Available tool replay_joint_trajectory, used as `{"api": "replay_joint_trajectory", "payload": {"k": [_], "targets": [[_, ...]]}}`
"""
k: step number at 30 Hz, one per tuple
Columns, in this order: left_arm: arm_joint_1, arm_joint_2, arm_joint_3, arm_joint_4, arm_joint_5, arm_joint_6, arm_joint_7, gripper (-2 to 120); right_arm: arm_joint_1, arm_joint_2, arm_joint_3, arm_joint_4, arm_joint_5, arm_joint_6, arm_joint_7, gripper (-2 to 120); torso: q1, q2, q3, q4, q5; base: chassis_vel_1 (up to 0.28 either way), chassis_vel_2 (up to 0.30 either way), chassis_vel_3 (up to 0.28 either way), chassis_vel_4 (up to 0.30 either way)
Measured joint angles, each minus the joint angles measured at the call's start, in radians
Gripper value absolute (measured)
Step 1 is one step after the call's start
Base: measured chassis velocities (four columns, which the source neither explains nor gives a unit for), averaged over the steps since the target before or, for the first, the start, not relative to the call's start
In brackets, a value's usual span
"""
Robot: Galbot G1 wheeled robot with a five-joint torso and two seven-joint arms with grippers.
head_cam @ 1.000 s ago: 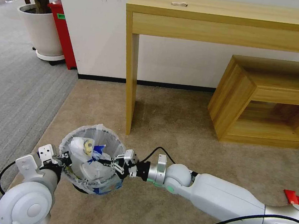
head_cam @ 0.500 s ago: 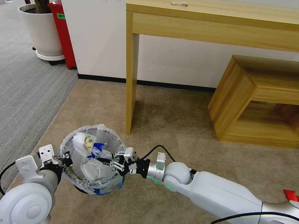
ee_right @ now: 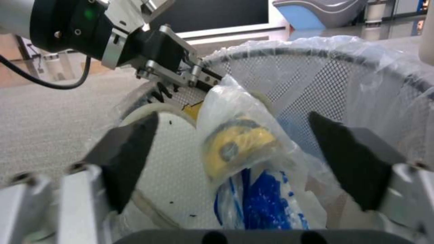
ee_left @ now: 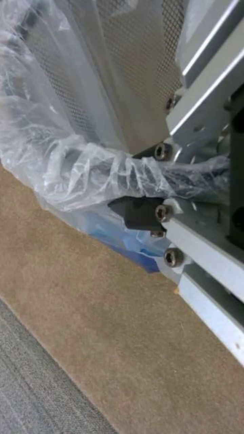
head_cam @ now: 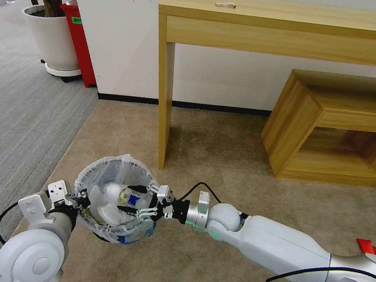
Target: Pick up the trash bin and place the garbage on the floor into it.
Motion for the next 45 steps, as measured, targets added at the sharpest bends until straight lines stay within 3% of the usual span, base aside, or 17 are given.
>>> {"api": "replay_joint_trajectory", "payload": {"k": [6, 28, 45], "targets": [[-0.003, -0.001, 0.0, 0.008, 0.0, -0.001, 0.0, 1, -0.011, -0.002, 0.014, 0.007, 0.001, 0.001, 0.005, 100, 0.0, 0.0, 0.0, 0.0, 0.0, 0.0, 0.0, 0.0, 0.0], [-0.007, 0.002, -0.009, 0.035, -0.012, 0.031, 0.007, 1, -0.058, -0.003, 0.205, 0.058, 0.057, -0.022, 0.105, 100, 0.0, 0.0, 0.0, 0.0, 0.0, 0.0, 0.0, 0.0, 0.0], [-0.003, 0.006, -0.026, 0.016, 0.002, 0.094, 0.061, 1, -0.196, -0.089, 0.514, 0.094, 0.086, -0.084, 0.276, 96, 0.0, 0.0, 0.0, 0.0, 0.0002, 0.0, 0.0, 0.0, 0.0]]}}
